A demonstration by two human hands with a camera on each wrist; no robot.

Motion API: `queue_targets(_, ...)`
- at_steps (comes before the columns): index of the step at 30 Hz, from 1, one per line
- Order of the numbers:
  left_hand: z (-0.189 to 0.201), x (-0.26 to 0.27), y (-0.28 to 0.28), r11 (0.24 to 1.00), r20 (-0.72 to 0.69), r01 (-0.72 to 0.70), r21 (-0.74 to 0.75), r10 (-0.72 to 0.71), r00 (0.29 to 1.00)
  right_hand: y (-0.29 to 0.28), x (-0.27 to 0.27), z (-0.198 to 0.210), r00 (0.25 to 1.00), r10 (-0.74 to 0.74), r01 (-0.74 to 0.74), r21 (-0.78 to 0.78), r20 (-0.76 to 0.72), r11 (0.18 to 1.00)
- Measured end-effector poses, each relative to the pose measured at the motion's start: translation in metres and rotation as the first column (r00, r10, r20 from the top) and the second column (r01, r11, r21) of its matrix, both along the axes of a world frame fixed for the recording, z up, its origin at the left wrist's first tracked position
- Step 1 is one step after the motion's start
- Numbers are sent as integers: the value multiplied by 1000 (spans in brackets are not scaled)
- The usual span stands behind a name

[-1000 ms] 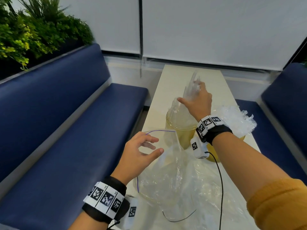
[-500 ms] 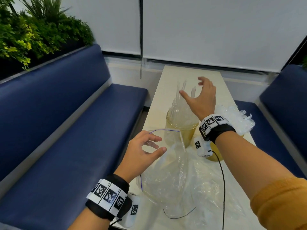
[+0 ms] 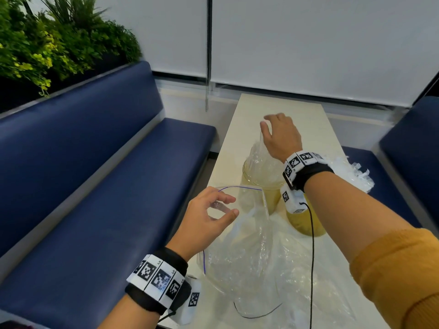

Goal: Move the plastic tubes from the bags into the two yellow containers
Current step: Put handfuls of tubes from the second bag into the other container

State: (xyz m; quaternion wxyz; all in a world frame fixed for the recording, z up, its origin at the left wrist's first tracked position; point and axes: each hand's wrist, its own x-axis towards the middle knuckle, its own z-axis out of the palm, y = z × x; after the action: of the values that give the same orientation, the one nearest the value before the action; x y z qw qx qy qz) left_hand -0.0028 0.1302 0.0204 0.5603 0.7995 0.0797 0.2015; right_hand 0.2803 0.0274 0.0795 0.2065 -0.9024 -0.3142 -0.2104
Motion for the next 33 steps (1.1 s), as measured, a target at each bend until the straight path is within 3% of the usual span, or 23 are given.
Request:
queue_targets(3,-1,5,2,999,-5,-18,31,19,1000,13,-3,11,986,133,-147,-156,-98,977)
queue_targets(5,-2,9,3,1000,-8,-20,24,20,1000,17,-8,3,968,100,-183,-381,-229,906)
queue_targets(7,-2,11,3,999,-7,-22,27,22,1000,16,-16,-7,963,32,-182,-555,-269,812)
queue_targets(9,-2,13,3,999,-3,-15,28,15,1000,11,-21,-11,977,69,-161,-489,-202,857)
queue_targets(12,-2,16,3,1000,-3,-3,21,3,1000,0,-16,-14,999,34,-33,-176,7,984)
queue_targets(13,-2,17,2,1000,-4,3,11,-3,1000,-4,-13,-16,1000,-14,11,-153,-23,988)
queue_targets(15,0,18,0,999,-11,23,-23,-24,1000,-13,-11,-22,978,-63,5,-285,-197,959)
queue_targets(17,5,17,-3,996,-14,66,-55,-67,998,-24,-12,-22,972,-51,-30,-333,-230,942)
queue_targets(22,13,18,-7,981,-14,135,-142,-138,990,-43,-50,18,998,53,-52,64,-15,997)
queue_targets(26,15,21,-7,976,1,145,-162,-147,989,-50,-129,55,945,314,-326,235,88,916)
queue_targets(27,16,22,-7,970,8,148,-191,-149,989,-51,-149,58,923,384,-380,203,23,902)
queue_targets(29,17,22,-7,955,20,160,-250,-160,987,-53,-181,54,877,417,-435,-29,-237,900)
queue_targets(31,19,20,-9,945,22,178,-275,-179,984,-53,-199,38,851,289,-459,-354,-438,815)
queue_targets(33,19,19,-10,942,21,189,-277,-191,981,-51,-211,22,816,249,-514,-459,-521,725)
